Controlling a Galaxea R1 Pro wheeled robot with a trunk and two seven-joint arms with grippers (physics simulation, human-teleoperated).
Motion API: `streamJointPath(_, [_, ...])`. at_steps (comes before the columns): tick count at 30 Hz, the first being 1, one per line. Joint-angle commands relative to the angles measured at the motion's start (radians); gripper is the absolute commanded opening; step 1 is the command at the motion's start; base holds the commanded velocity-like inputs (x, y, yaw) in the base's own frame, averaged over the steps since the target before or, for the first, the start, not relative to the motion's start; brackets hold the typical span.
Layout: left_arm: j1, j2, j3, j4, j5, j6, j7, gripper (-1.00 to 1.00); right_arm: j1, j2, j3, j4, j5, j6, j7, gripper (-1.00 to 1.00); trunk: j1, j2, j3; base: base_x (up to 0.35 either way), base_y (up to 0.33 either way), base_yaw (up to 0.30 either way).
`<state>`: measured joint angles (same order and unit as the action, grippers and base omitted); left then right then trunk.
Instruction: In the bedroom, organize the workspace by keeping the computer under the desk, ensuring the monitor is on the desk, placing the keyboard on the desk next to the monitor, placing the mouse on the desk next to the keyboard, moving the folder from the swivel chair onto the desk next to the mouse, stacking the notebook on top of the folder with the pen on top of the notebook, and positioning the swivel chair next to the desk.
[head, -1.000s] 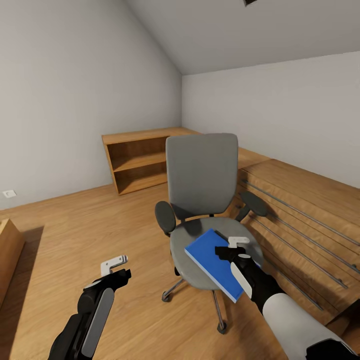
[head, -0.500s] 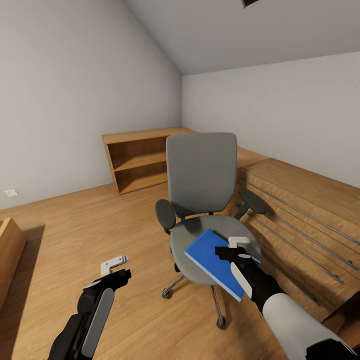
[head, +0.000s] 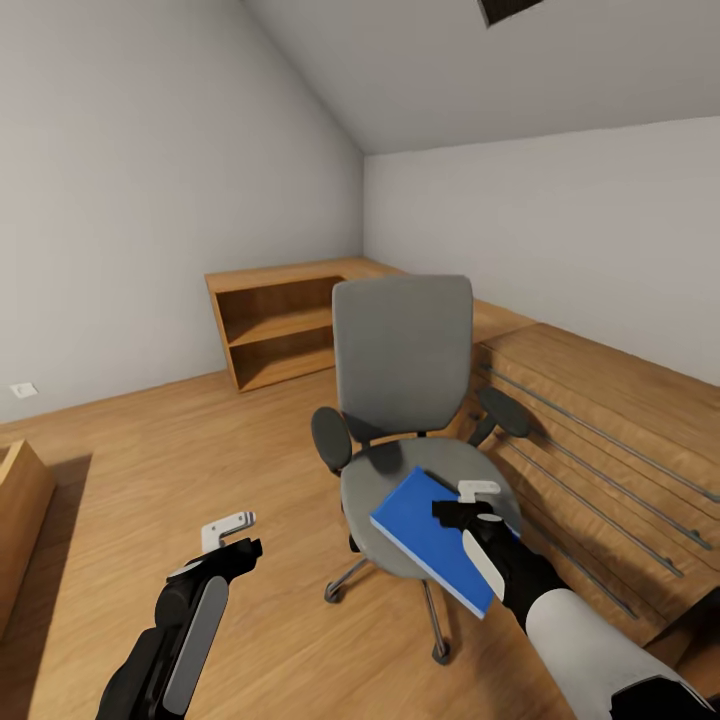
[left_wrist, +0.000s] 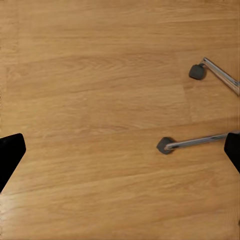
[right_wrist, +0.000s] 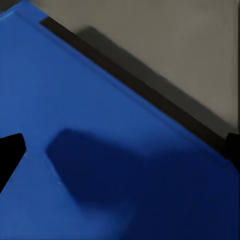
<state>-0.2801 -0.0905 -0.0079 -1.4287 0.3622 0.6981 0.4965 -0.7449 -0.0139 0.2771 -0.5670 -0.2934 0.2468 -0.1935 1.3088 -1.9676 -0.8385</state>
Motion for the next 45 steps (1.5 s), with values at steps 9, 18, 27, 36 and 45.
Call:
streamJointPath(9, [-0.001, 0.0, -0.001, 0.001, 0.011, 0.001, 0.01, 1.0, -0.001, -0.001, 0.008, -0.003, -0.009, 0.005, -0.009, 1.0, -0.035, 0.063, 0.027, 0.0, 0.0, 0.0])
streamJointPath(18, [-0.001, 0.0, -0.001, 0.002, 0.011, 0.001, 0.01, 1.0, -0.001, -0.001, 0.008, -0.004, -0.009, 0.005, -0.009, 1.0, -0.069, 0.126, 0.056, 0.0, 0.0, 0.0])
streamJointPath(27, [-0.001, 0.0, -0.001, 0.002, 0.011, 0.001, 0.01, 1.0, -0.001, -0.001, 0.008, -0.004, -0.009, 0.005, -0.009, 1.0, -0.081, 0.147, 0.065, 0.0, 0.0, 0.0])
streamJointPath(36, [-0.001, 0.0, -0.001, 0.002, 0.011, 0.001, 0.011, 1.0, -0.001, -0.003, 0.006, -0.006, -0.009, 0.004, -0.009, 1.0, -0.081, 0.147, 0.065, 0.0, 0.0, 0.0])
streamJointPath(45, [-0.001, 0.0, -0.001, 0.002, 0.011, 0.001, 0.011, 1.0, 0.004, -0.006, -0.001, -0.109, -0.011, 0.015, -0.009, 1.0, -0.081, 0.147, 0.065, 0.0, 0.0, 0.0])
